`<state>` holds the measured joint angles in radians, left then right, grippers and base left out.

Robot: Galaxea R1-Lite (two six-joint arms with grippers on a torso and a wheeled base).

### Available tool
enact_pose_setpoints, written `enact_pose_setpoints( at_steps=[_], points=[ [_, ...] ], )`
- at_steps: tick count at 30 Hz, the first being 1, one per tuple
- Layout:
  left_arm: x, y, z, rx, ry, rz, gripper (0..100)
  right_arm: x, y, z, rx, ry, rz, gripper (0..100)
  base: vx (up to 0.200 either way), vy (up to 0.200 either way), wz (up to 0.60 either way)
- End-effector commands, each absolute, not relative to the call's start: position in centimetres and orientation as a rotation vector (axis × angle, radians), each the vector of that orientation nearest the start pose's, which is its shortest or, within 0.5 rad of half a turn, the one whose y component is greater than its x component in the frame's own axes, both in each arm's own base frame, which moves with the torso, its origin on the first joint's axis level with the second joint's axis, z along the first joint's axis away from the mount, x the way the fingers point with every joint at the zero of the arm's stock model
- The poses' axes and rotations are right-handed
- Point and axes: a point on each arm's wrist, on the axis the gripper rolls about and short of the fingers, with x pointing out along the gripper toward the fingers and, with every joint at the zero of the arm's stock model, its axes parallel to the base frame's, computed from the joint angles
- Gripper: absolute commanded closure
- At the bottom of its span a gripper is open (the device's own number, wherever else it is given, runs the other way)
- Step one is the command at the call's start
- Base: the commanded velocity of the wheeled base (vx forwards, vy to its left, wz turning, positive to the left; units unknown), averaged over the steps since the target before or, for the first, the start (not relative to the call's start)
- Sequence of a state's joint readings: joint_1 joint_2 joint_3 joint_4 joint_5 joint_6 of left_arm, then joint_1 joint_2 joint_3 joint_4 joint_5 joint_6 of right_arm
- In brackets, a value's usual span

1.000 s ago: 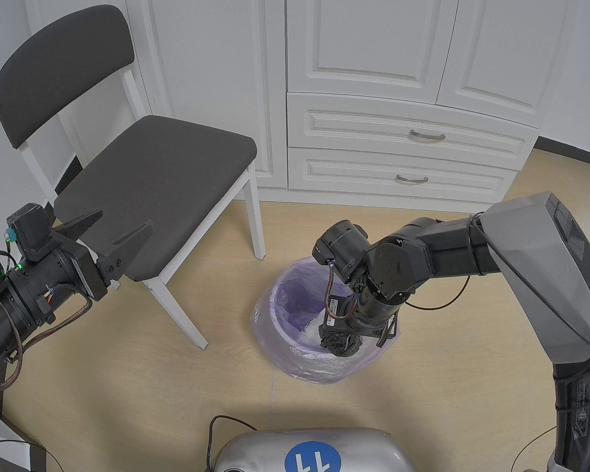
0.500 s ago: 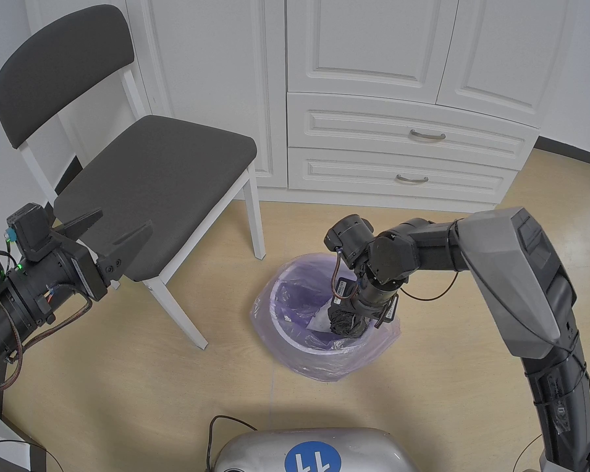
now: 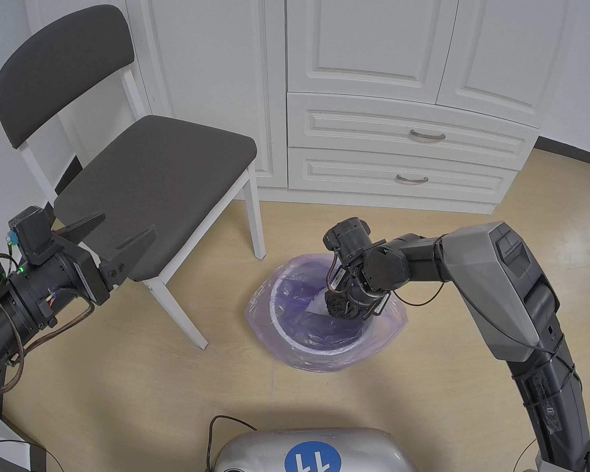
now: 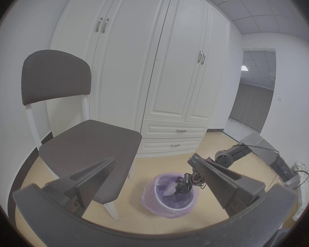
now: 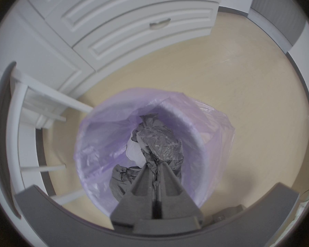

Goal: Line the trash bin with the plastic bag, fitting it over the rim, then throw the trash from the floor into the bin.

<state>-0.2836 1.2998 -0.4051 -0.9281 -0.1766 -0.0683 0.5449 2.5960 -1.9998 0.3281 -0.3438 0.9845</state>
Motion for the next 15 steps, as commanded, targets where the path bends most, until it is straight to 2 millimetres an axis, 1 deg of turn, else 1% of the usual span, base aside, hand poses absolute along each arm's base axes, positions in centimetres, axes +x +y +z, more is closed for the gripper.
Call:
enact_pose_setpoints(
  at_steps=[1,7,10,11,12,13,15],
  points=[
    [18.1,-5.7,20.3,-0.070,-0.017,-0.461,0,44.2,25.0,4.8,0.587,0.758,-0.248,100,0.000,0.000,0.00],
    [18.1,-5.7,20.3,-0.069,-0.015,-0.461,0,44.1,25.3,5.2,0.595,0.751,-0.229,100,0.000,0.000,0.00],
    [18.1,-5.7,20.3,-0.069,-0.015,-0.461,0,43.8,25.6,6.3,0.601,0.741,-0.214,100,0.000,0.000,0.00],
    [18.1,-5.7,20.3,-0.069,-0.015,-0.461,0,43.1,25.6,7.1,0.597,0.752,-0.203,100,0.000,0.000,0.00],
    [18.1,-5.7,20.3,-0.068,-0.015,-0.461,0,42.8,25.7,7.3,0.591,0.757,-0.199,100,0.000,0.000,0.00],
    [18.1,-5.7,20.3,-0.065,-0.016,-0.461,0,41.8,26.0,7.6,0.554,0.793,-0.179,100,0.000,0.000,0.00],
    [18.0,-5.7,20.3,-0.061,-0.019,-0.461,0,40.4,26.8,7.1,0.469,0.867,-0.150,100,0.000,0.000,0.00]
  ],
)
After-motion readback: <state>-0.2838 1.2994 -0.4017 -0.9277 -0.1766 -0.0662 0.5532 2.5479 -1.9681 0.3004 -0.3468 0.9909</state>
